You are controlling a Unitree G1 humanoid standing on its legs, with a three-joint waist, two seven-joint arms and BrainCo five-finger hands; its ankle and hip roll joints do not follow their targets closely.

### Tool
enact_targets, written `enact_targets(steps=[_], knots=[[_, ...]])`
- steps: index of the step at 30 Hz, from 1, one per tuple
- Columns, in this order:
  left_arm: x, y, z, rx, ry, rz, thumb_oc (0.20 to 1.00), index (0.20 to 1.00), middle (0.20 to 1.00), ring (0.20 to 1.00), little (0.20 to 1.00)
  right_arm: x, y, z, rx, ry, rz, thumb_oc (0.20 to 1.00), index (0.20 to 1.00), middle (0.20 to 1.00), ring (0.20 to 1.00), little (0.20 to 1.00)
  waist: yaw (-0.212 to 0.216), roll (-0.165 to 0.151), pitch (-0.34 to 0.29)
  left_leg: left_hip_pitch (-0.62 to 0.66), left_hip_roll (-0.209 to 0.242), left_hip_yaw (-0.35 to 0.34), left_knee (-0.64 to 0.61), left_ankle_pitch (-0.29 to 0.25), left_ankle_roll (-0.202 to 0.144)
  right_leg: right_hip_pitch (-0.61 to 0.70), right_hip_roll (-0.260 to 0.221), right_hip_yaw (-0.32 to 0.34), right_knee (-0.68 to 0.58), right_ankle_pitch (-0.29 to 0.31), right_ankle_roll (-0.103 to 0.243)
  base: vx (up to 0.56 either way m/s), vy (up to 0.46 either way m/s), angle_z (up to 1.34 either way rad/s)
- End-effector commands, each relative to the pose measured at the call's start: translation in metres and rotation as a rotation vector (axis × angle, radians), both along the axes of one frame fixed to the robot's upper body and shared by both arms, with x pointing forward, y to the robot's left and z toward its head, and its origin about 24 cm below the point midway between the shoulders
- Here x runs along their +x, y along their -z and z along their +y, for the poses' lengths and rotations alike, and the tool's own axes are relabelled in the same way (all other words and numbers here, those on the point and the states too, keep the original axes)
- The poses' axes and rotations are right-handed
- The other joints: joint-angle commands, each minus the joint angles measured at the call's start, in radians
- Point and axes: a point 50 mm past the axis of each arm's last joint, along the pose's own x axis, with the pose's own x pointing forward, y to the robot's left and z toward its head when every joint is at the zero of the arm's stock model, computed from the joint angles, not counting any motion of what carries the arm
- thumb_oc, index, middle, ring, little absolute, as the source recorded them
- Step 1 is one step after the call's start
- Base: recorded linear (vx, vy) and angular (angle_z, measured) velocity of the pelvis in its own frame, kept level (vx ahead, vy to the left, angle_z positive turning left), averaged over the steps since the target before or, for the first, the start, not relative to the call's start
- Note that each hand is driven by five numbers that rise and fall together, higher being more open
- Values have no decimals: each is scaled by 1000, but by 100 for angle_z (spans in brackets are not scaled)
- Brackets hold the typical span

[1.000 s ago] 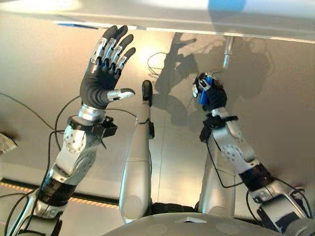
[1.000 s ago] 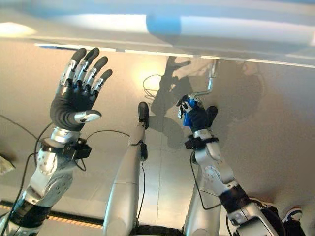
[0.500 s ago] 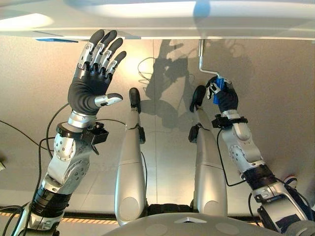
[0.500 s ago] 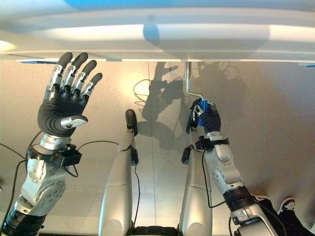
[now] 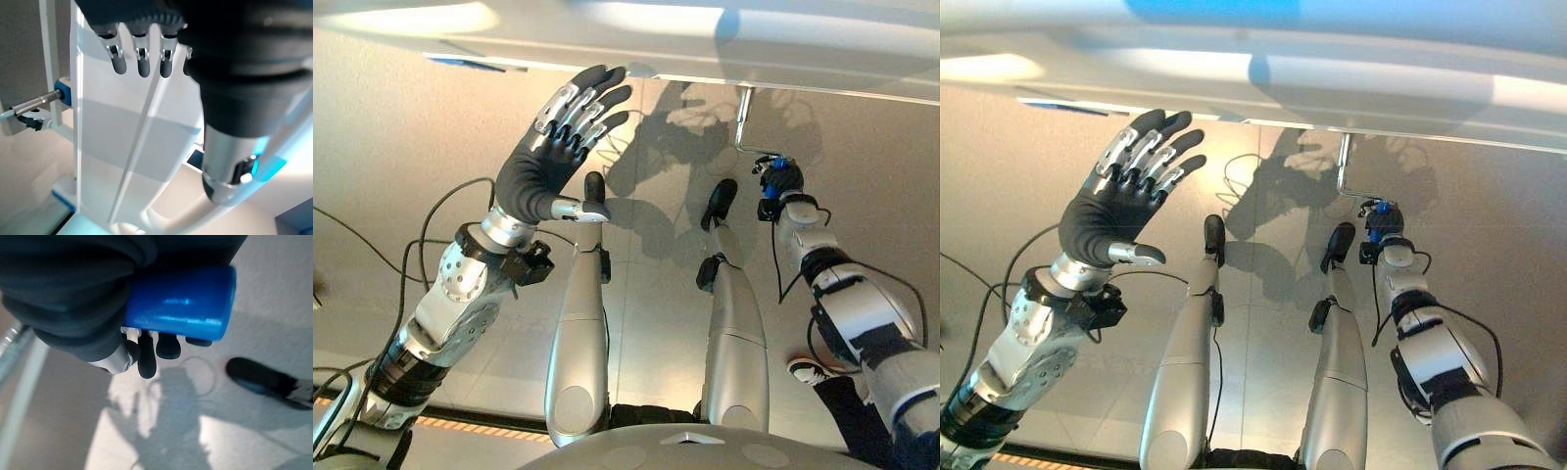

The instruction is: Raise the hospital bed

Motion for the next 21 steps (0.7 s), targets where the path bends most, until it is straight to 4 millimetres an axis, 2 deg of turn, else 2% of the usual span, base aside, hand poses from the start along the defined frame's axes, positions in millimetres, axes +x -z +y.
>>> enact_targets(steps=[1, 2, 4, 6, 8, 9, 10, 12, 13, 14, 16, 17, 18, 21], knots=[[-8, -10, -4, -95, 19, -64, 1000, 1000, 1000, 1000, 1000, -14, -9, -46, -193, 80, 84, 200, 200, 200, 200, 200, 50, 121, -22, -52, -28, -52, 25, 3, 21, -18, -14, -44, 170, -145, 75, 4, 14, 17], [-8, -10, -4, -95, 18, -64, 1000, 1000, 1000, 1000, 1000, -14, -9, -46, -193, 80, 84, 200, 200, 200, 200, 200, 49, 122, -22, -55, -29, -54, 29, 1, 21, -19, -15, -46, 173, -147, 75, 7, 23, 28], [-6, -11, -5, -107, 6, -72, 1000, 1000, 1000, 1000, 1000, -7, -6, -27, -170, 27, 83, 200, 200, 200, 200, 200, 58, 134, -22, -93, -48, -68, 58, -6, 23, -36, -29, -55, 192, -152, 76, 6, 73, 35], [-5, -12, -3, -108, -27, -84, 1000, 1000, 1000, 1000, 1000, 5, -11, -1, -221, -58, 81, 200, 200, 200, 200, 200, 73, 142, -22, -121, -61, -70, 71, -11, 29, -48, -41, -61, 198, -154, 76, 8, 123, 28], [-2, -13, -4, -123, -51, -87, 1000, 1000, 1000, 1000, 1000, 14, -13, 26, -224, -133, 65, 200, 200, 200, 200, 200, 83, 150, -22, -140, -72, -74, 82, -16, 33, -52, -50, -66, 197, -152, 77, 9, 153, 15], [-1, -15, -4, -126, -69, -96, 1000, 1000, 1000, 1000, 1000, 22, -18, 65, -261, -257, 33, 200, 200, 200, 200, 200, 92, 153, -22, -156, -82, -71, 92, -20, 35, -53, -57, -71, 190, -148, 77, 8, 138, 8], [-1, -15, -4, -126, -70, -96, 1000, 1000, 1000, 1000, 1000, 22, -18, 66, -261, -258, 33, 200, 200, 200, 200, 200, 91, 152, -22, -157, -82, -71, 93, -20, 36, -53, -57, -71, 190, -148, 77, 12, 125, 3], [0, -17, -4, -135, -81, -100, 1000, 1000, 1000, 1000, 1000, 24, -16, 98, -285, -361, 22, 200, 200, 200, 200, 200, 98, 153, -22, -162, -88, -73, 93, -21, 36, -51, -60, -70, 183, -144, 78, 9, 104, 2], [1, -18, -1, -138, -110, -111, 1000, 1000, 1000, 1000, 1000, 23, -18, 147, -308, -522, -29, 200, 200, 200, 200, 200, 100, 148, -22, -169, -94, -71, 100, -26, 36, -49, -61, -68, 171, -139, 78, 8, 108, 1], [1, -18, 0, -138, -112, -111, 1000, 1000, 1000, 1000, 1000, 23, -18, 147, -309, -523, -29, 200, 200, 200, 200, 200, 99, 147, -22, -169, -94, -71, 100, -26, 36, -49, -61, -67, 171, -139, 78, 9, 98, -1], [1, -17, 0, -144, -122, -112, 1000, 1000, 1000, 1000, 1000, 17, -18, 179, -278, -623, -60, 200, 200, 200, 200, 200, 105, 149, -22, -169, -103, -71, 105, -28, 37, -44, -65, -68, 165, -133, 80, 39, 61, -2], [1, -12, -1, -149, -117, -90, 1000, 1000, 1000, 1000, 1000, 2, -19, 224, -216, -782, -127, 200, 200, 200, 200, 200, 109, 149, -22, -138, -105, -69, 113, -63, 31, -12, -69, -58, 164, -157, 91, 14, 78, -3], [1, -16, 0, -152, -121, -107, 1000, 1000, 1000, 1000, 1000, 4, -24, 225, -224, -785, -142, 200, 200, 200, 200, 200, 106, 150, -22, -170, -107, -69, 106, -28, 36, -37, -70, -69, 151, -126, 82, 17, 70, -3], [1, -13, 1, -150, -135, -106, 1000, 1000, 1000, 1000, 1000, -13, -44, 260, -86, -914, -279, 200, 200, 200, 200, 200, 103, 148, -22, -164, -106, -64, 103, -31, 33, -28, -73, -67, 134, -119, 82, 12, 51, 1]])
